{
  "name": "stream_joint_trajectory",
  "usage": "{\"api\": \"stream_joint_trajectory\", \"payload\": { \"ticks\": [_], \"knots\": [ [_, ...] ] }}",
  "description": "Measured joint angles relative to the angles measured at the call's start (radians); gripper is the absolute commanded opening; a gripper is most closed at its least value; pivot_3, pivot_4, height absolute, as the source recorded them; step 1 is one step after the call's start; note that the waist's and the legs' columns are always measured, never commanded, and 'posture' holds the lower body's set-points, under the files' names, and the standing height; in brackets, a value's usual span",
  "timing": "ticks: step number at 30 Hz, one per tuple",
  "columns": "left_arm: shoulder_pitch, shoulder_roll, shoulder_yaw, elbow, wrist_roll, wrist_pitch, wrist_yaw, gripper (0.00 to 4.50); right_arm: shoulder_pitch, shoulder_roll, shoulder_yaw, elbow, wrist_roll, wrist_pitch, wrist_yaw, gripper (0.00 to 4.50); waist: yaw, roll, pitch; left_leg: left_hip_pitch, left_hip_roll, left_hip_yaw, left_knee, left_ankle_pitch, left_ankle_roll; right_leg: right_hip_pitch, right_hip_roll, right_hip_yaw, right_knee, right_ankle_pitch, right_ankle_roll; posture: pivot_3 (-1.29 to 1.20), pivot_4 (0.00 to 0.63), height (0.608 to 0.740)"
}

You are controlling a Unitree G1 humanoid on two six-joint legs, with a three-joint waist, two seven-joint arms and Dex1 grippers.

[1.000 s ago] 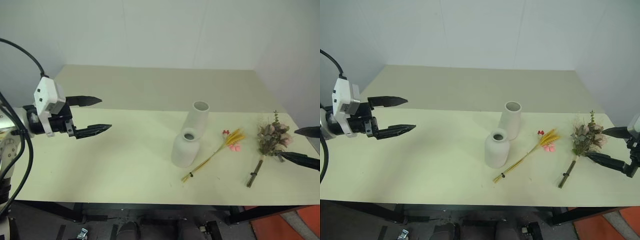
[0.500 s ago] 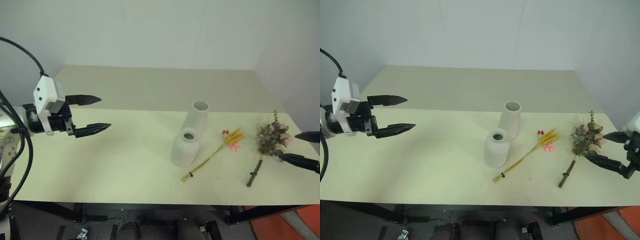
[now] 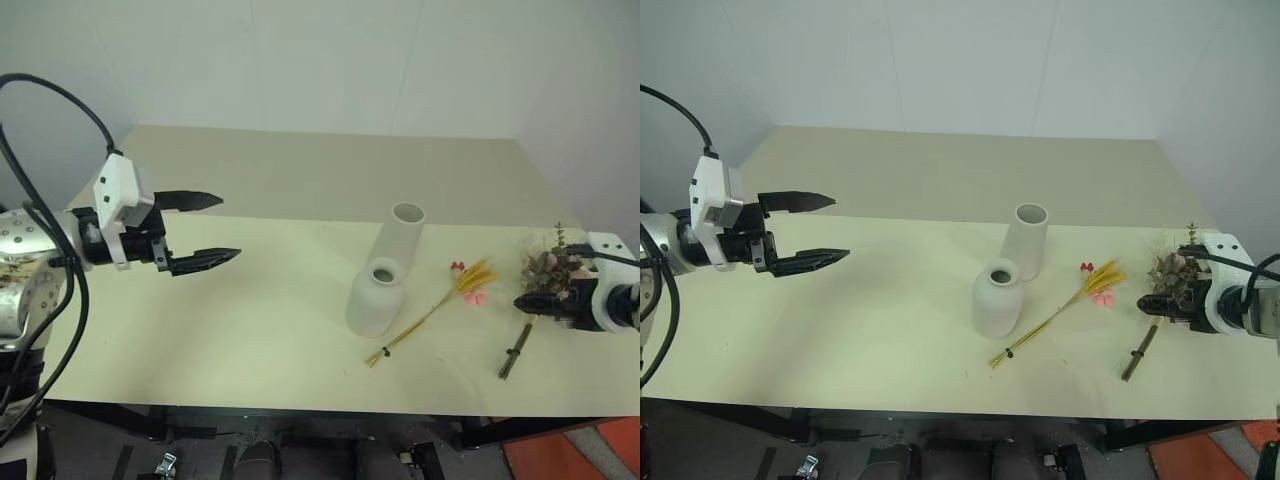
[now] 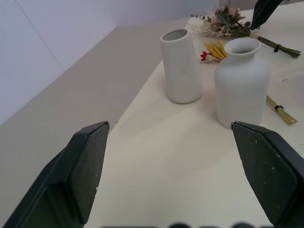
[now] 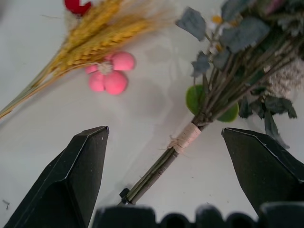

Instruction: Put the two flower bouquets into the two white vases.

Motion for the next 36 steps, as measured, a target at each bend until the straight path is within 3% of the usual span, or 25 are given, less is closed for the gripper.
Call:
{"api": "stream_joint_trajectory", "payload": {
  "ticks": [10,13,22,24,30,36],
  "knots": [
    [0.0,-0.001,-0.011,-0.025,0.0,0.011,0.003,4.46,-0.069,0.086,0.015,0.234,-0.013,-0.041,-0.076,4.5,-0.011,0.0,0.0,0.003,0.001,0.0,0.0,0.0,0.0,0.002,0.001,0.001,0.001,-0.001,0.003,0.0,0.15,0.74],
    [0.0,-0.002,-0.011,-0.029,0.0,0.013,0.008,4.5,-0.111,0.106,0.022,0.291,-0.016,-0.071,-0.084,3.89,-0.014,0.0,0.0,0.003,0.001,0.0,0.0,0.0,0.0,0.002,0.001,0.001,0.001,0.0,0.003,0.0,0.15,0.74],
    [0.025,-0.001,-0.005,-0.056,-0.002,0.038,0.023,4.5,-0.181,0.139,0.033,0.431,-0.055,-0.131,-0.13,0.66,-0.015,0.0,0.0,0.002,0.001,-0.001,0.0,0.0,0.0,0.002,0.001,0.001,0.0,0.0,0.004,0.0,0.15,0.74],
    [0.033,0.0,0.007,-0.06,-0.004,0.039,0.025,4.5,-0.185,0.141,0.037,0.438,-0.059,-0.133,-0.131,0.17,-0.017,0.0,0.0,0.002,0.001,-0.001,0.0,0.0,0.0,0.002,0.001,0.001,0.001,0.0,0.004,0.0,0.15,0.74],
    [0.043,0.004,0.011,-0.063,-0.004,0.04,0.029,4.5,-0.214,0.196,0.008,0.402,-0.09,-0.212,-0.225,0.17,-0.024,0.0,0.0,0.003,0.0,-0.001,0.0,0.0,0.0,0.001,0.001,0.001,0.001,0.0,0.004,0.0,0.15,0.74],
    [0.03,0.005,0.01,-0.056,-0.003,0.039,0.028,4.5,-0.302,0.395,-0.064,0.113,-0.144,-0.726,-0.399,0.17,-0.043,0.004,0.002,0.002,0.002,-0.002,-0.001,0.0,0.0,-0.001,0.004,0.001,0.002,0.0,0.004,0.0,0.15,0.74]
  ]
}}
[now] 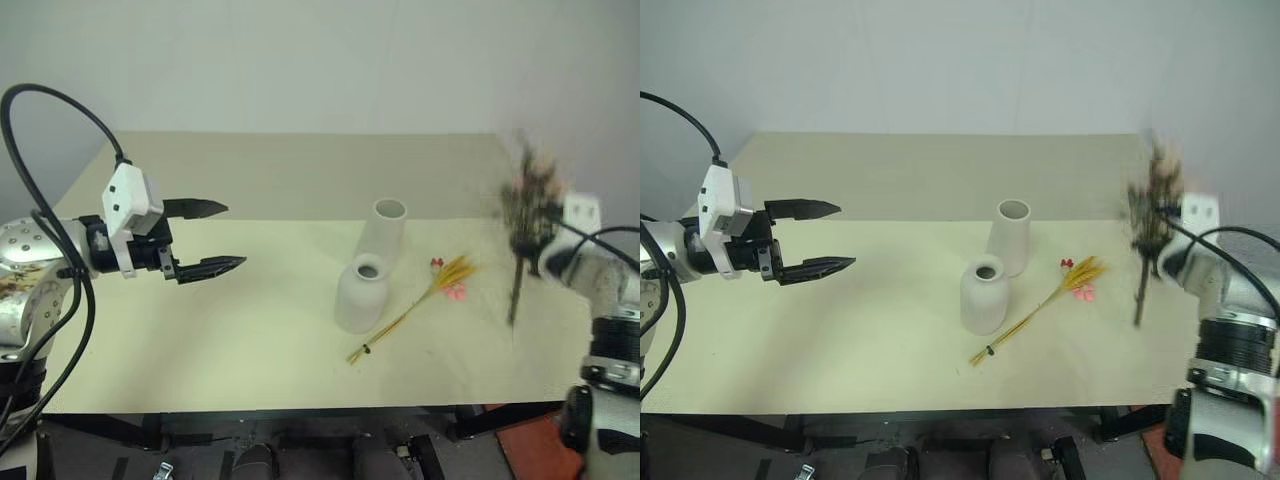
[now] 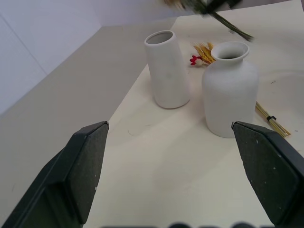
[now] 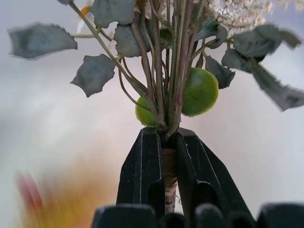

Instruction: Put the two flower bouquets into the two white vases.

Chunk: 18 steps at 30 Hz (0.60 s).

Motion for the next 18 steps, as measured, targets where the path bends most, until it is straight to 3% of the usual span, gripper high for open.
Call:
{"api": "stream_joint_trajectory", "payload": {
  "ticks": [2,7,11,18],
  "knots": [
    [-0.015,0.0,-0.001,0.006,0.002,0.0,0.0,4.5,-0.057,0.097,-0.014,-0.076,0.017,-0.162,-0.015,0.17,0.0,0.0,0.0,0.0,0.001,-0.001,0.0,0.0,0.0,0.0,0.001,-0.001,-0.001,0.0,-0.001,0.0,0.15,0.74],
    [-0.024,0.001,-0.002,0.01,0.003,-0.001,-0.001,4.5,-0.105,0.3,-0.042,-0.123,0.179,-0.324,0.019,0.17,0.011,0.0,0.0,-0.001,0.001,-0.001,0.0,0.0,0.0,0.001,0.0,-0.001,-0.001,0.004,-0.007,0.0,0.15,0.74],
    [-0.012,0.011,0.003,0.008,0.003,0.0,-0.002,4.5,-0.134,0.358,-0.029,-0.099,0.209,-0.423,0.049,0.17,0.019,0.0,0.0,-0.001,0.001,-0.001,0.0,0.0,0.0,0.001,0.0,-0.002,-0.001,0.004,-0.008,0.0,0.15,0.74],
    [0.03,0.021,0.029,-0.022,-0.007,0.009,0.011,4.5,-0.147,0.362,0.014,-0.001,0.205,-0.491,0.09,0.17,0.014,0.001,0.0,-0.001,0.002,-0.001,-0.001,0.0,0.0,0.0,0.0,-0.002,0.001,0.003,-0.01,0.0,0.15,0.74]
  ]
}}
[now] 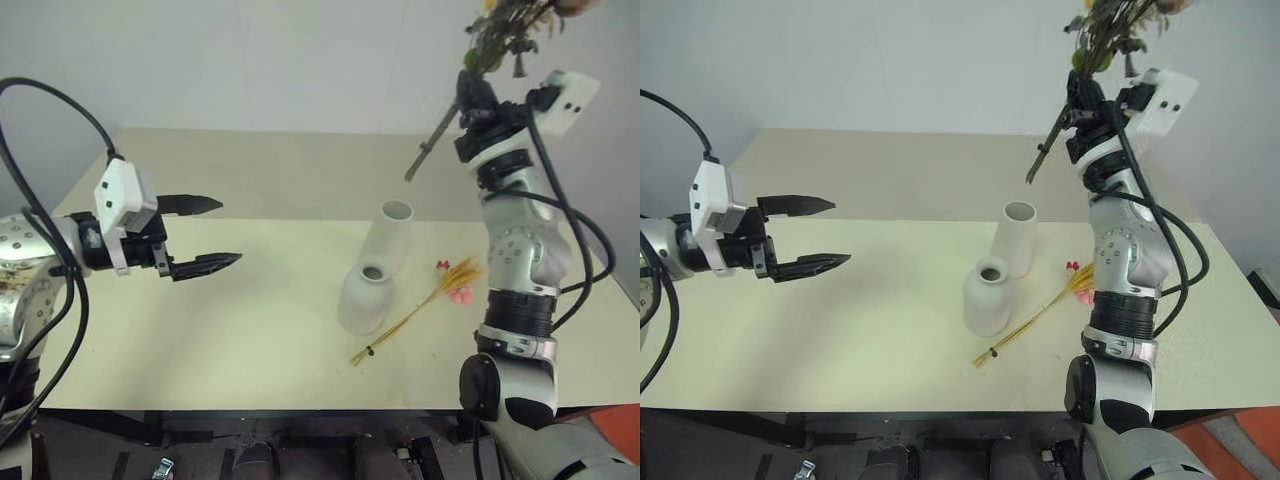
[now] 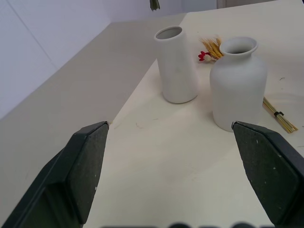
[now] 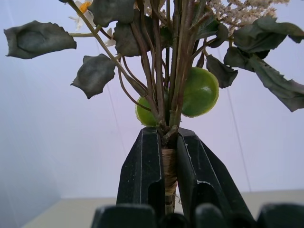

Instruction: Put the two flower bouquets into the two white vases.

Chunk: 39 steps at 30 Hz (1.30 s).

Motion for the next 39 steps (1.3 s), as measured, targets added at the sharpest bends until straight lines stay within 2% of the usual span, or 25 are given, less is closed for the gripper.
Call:
{"api": "stream_joint_trajectory", "payload": {
  "ticks": [17,30,36,39],
  "knots": [
    [0.029,0.012,0.038,-0.022,-0.012,0.016,0.011,4.5,0.123,-0.009,0.086,-0.005,-0.015,-0.021,0.065,0.17,-0.001,0.0,0.0,0.0,0.0,0.0,0.0,0.0,0.0,0.0,0.0,0.0,0.0,-0.001,0.0,0.0,0.15,0.74],
    [0.029,0.011,0.037,-0.022,-0.011,0.014,0.012,4.5,0.233,-0.031,0.163,-0.104,-0.016,-0.003,0.153,4.48,0.0,0.0,0.0,0.0,0.0,0.0,0.0,0.0,0.0,0.0,0.0,0.0,0.0,-0.001,0.0,0.0,0.15,0.74],
    [0.025,0.003,0.03,-0.008,-0.008,0.007,0.014,4.5,0.352,-0.123,0.188,-0.218,-0.02,0.063,0.187,4.48,0.004,0.0,0.0,0.0,0.0,0.0,0.0,0.0,0.0,0.0,0.0,0.0,-0.001,-0.002,0.001,0.0,0.15,0.74],
    [0.017,-0.004,0.017,0.007,-0.005,0.0,0.014,4.5,0.365,-0.189,0.19,-0.262,-0.016,0.129,0.204,4.48,0.004,0.0,0.0,0.0,0.0,0.0,0.0,0.0,0.0,0.0,0.0,0.0,0.0,-0.003,0.003,0.0,0.15,0.74]
  ]
}}
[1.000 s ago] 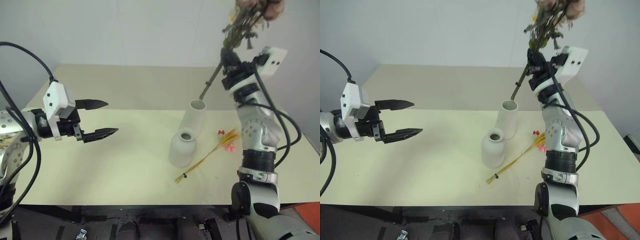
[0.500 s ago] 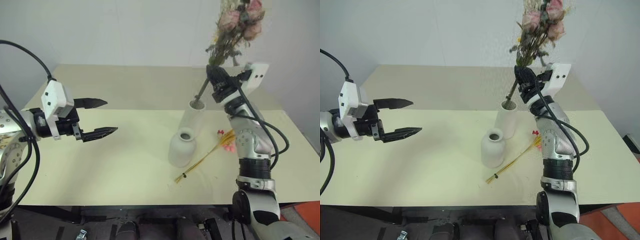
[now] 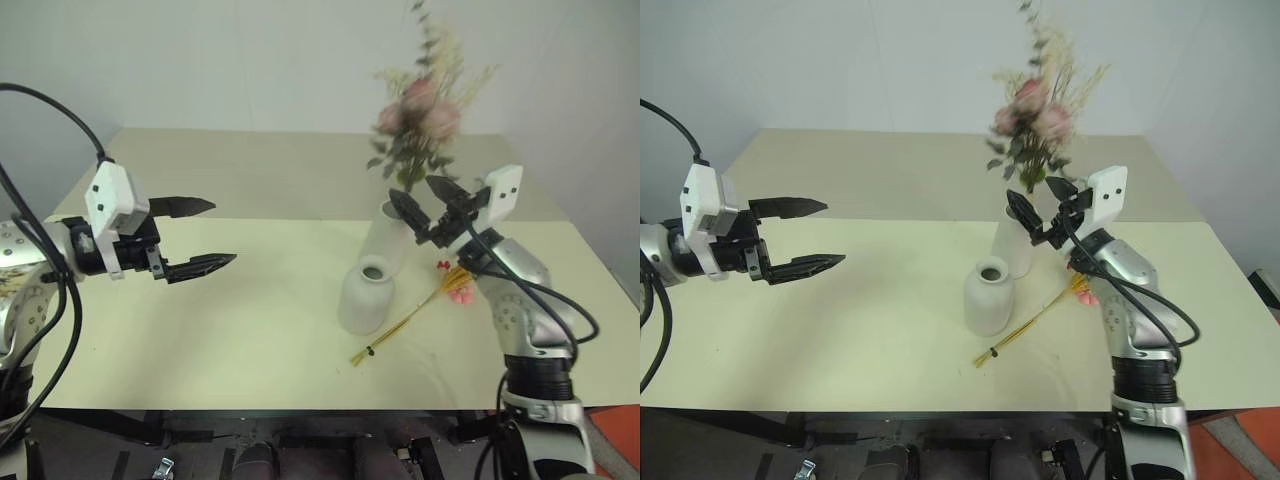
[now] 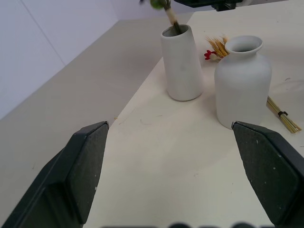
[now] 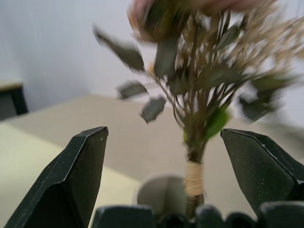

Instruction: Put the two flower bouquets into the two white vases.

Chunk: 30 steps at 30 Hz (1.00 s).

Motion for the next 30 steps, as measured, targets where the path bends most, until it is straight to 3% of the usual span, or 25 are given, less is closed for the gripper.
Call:
{"api": "stream_joint_trajectory", "payload": {
  "ticks": [6,10,14,16,25,30],
  "knots": [
    [-0.033,-0.019,-0.03,0.01,0.008,-0.014,0.0,4.5,0.03,-0.109,-0.013,-0.11,0.006,0.142,-0.009,4.48,0.0,0.0,0.0,0.0,0.0,0.0,0.0,0.0,0.0,0.0,0.0,0.0,0.0,-0.001,0.002,0.0,0.15,0.74],
    [-0.032,-0.02,-0.032,0.016,0.015,-0.014,0.0,4.5,0.015,-0.222,-0.076,-0.222,0.086,0.536,-0.116,4.48,0.006,0.0,0.0,0.0,0.0,0.0,0.0,0.0,0.0,0.0,0.0,0.0,-0.001,0.0,0.0,0.0,0.15,0.74],
    [-0.032,-0.025,-0.034,0.018,0.019,-0.017,-0.001,4.5,-0.102,-0.175,-0.178,-0.305,0.162,0.986,-0.246,4.48,-0.001,0.0,0.0,0.001,0.0,0.0,0.0,0.0,0.0,0.0,0.0,0.0,0.0,-0.001,0.001,0.0,0.15,0.74],
    [-0.033,-0.028,-0.047,0.02,0.026,-0.02,-0.001,4.5,-0.128,-0.139,-0.216,-0.313,0.199,1.121,-0.315,4.48,0.0,-0.001,0.0,0.001,0.001,-0.001,0.0,0.0,0.0,0.0,0.0,0.0,0.0,-0.001,0.001,0.0,0.15,0.74],
    [-0.079,-0.042,-0.089,0.057,0.039,-0.04,-0.018,4.5,0.068,0.062,-0.331,-0.303,0.473,1.187,-0.791,4.48,0.008,-0.001,-0.001,-0.003,-0.001,0.0,0.0,0.0,0.0,0.0,-0.001,0.0,-0.002,0.0,0.0,0.0,0.15,0.74],
    [-0.081,-0.043,-0.091,0.066,0.046,-0.045,-0.029,4.5,0.115,0.064,-0.368,-0.27,0.64,1.187,-0.983,4.48,0.002,-0.001,-0.001,-0.002,0.0,0.0,0.0,0.0,0.0,0.0,-0.001,0.0,-0.001,-0.001,0.002,0.0,0.15,0.74]
  ]
}}
